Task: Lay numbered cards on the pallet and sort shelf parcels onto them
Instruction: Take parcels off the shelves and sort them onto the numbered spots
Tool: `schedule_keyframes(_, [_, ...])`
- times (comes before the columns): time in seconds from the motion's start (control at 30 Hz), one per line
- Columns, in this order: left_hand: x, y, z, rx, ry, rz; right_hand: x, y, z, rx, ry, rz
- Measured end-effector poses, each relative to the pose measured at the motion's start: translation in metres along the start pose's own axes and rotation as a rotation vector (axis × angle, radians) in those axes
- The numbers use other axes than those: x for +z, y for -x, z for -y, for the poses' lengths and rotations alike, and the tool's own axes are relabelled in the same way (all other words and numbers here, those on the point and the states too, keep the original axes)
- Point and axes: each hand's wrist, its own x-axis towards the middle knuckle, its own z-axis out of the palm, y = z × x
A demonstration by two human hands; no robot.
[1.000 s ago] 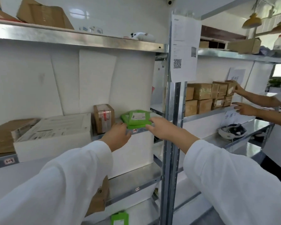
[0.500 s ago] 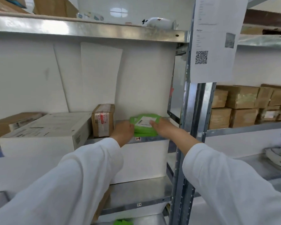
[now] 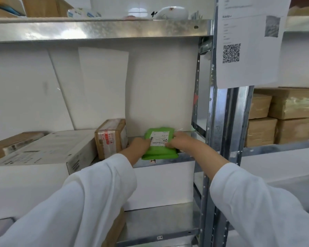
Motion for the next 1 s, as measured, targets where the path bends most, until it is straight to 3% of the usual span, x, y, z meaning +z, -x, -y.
schedule_keyframes(0.27, [0.019,0.024,-0.011,-0.045,0.426,-0.020,0.011,0.007,-0.013,0.086,-0.443,-0.179])
schedule_keyframes(0.43, [0.020,0.039,0.001,-0.026,0.639,-0.213,0.023,0.031,-0.014,0.010,-0.653,-0.275])
schedule_keyframes(0.57, [0.023,0.065,0.018,0.037,0.678,-0.244,0.037,0.057,-0.008,-0.104,-0.610,-0.319])
schedule_keyframes(0.8, [-0.003,0.142,0.054,0.372,0.689,-0.281,0.066,0.138,0.010,-0.225,-0.528,-0.391])
schedule_keyframes(1.0, [-0.053,0.230,0.134,0.364,0.852,-0.294,0.131,0.213,0.052,-0.292,-0.463,-0.328])
